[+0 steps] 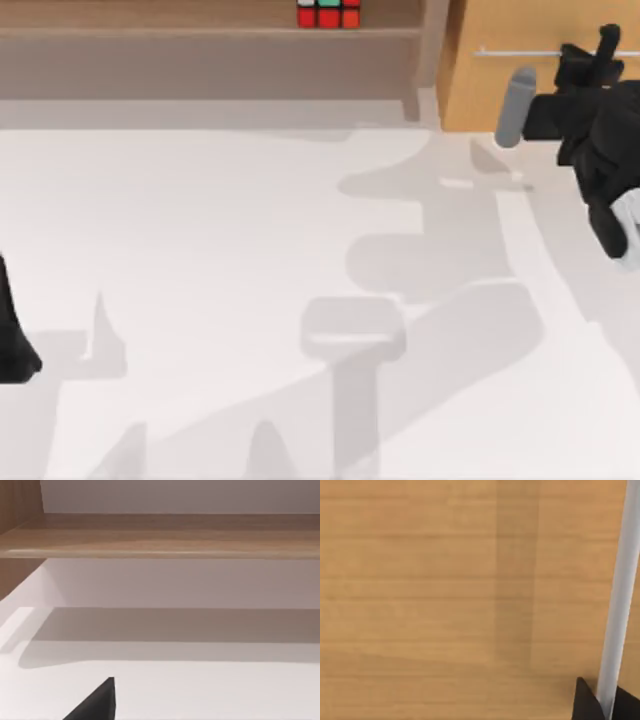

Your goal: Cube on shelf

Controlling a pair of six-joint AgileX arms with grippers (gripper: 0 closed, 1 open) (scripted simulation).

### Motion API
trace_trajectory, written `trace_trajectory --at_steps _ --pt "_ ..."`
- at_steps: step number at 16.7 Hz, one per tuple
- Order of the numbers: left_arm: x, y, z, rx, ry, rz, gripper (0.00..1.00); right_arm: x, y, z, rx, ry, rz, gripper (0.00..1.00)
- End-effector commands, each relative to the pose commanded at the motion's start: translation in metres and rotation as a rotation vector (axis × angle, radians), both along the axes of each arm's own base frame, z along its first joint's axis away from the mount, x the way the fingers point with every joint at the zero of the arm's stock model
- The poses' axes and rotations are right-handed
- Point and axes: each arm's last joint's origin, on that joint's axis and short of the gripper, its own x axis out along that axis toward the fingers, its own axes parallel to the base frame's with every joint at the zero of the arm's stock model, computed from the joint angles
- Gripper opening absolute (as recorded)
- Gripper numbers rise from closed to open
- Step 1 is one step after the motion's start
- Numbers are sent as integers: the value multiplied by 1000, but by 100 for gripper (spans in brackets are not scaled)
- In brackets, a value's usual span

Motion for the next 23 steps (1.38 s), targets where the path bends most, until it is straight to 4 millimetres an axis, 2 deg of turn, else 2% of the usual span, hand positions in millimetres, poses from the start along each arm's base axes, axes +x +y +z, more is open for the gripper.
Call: trace_trajectory --at_steps 5,18,23 --pt "0 0 0 0 0 0 100 5 -1 1 0 -2 -1 0" --pt "0 0 0 0 0 0 100 5 -1 1 0 -2 -1 98" --pt "0 0 0 0 0 0 100 5 -1 1 0 -2 -1 100"
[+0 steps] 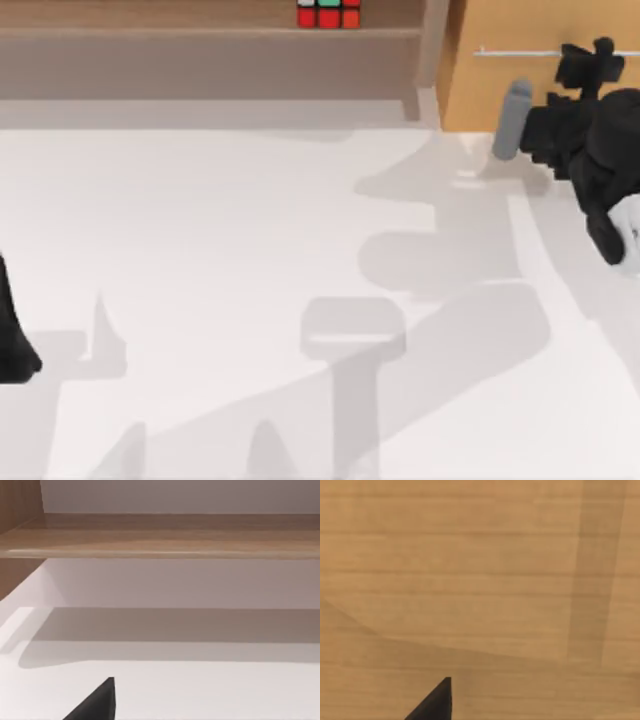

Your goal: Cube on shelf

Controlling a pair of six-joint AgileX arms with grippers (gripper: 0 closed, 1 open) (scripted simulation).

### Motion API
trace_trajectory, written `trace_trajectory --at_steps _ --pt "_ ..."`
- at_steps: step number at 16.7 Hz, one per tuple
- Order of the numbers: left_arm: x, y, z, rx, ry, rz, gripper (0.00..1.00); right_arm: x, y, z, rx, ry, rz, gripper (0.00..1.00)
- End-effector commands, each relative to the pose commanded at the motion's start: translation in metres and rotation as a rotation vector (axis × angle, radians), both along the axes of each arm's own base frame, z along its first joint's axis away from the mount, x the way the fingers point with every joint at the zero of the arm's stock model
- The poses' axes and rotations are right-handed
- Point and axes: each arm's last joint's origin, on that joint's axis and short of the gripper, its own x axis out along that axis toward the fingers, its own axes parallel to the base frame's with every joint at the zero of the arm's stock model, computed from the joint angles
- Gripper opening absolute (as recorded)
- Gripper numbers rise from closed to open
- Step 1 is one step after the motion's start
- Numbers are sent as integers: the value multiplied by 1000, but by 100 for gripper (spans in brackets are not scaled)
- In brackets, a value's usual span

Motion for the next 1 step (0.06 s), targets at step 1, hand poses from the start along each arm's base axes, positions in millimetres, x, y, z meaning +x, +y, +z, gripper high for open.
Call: trace_trajectory --at_steps 1 --pt "0 0 0 0 0 0 100 0 0 0 0 0 0 100"
